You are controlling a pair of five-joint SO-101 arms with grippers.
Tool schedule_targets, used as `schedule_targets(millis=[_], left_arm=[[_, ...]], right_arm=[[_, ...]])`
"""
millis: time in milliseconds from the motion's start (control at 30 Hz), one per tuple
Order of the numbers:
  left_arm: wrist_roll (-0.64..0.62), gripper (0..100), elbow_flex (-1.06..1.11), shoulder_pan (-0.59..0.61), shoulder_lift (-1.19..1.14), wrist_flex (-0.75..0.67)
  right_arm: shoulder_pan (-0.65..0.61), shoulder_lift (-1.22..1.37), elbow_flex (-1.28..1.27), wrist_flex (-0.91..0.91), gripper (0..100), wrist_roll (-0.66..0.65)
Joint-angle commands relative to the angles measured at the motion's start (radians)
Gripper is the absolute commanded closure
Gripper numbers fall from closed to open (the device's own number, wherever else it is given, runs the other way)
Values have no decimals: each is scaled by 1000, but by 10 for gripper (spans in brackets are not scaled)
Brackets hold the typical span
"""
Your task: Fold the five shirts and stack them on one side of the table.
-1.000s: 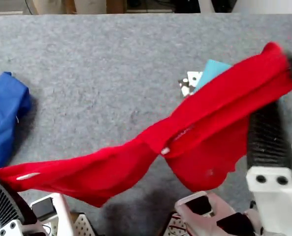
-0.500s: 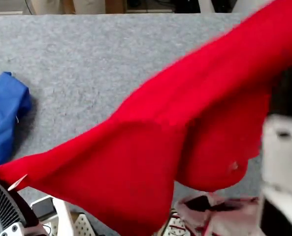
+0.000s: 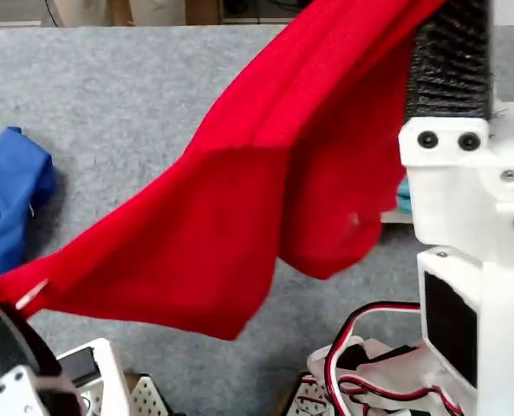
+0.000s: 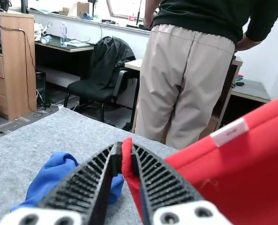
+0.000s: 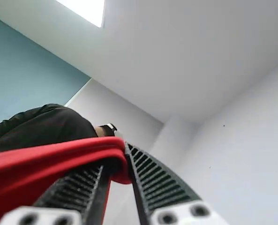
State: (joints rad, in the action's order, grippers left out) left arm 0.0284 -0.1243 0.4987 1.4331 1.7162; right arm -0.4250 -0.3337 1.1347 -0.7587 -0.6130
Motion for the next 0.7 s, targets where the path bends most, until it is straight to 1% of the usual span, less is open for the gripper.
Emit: schedule_targets(millis=[0, 333, 500, 667], left_arm=[[5, 982, -48, 8, -91, -55], [9, 982, -290, 9, -255, -255], [26, 982, -384, 18, -306, -276], [26, 982, -382, 153, -306, -276]], right_arm=[[-2, -7, -2, -11, 997, -6], [-2, -39, 13, -97, 997, -8], [-1, -44, 12, -98, 997, -9], [-1, -44, 12, -98, 997, -9]])
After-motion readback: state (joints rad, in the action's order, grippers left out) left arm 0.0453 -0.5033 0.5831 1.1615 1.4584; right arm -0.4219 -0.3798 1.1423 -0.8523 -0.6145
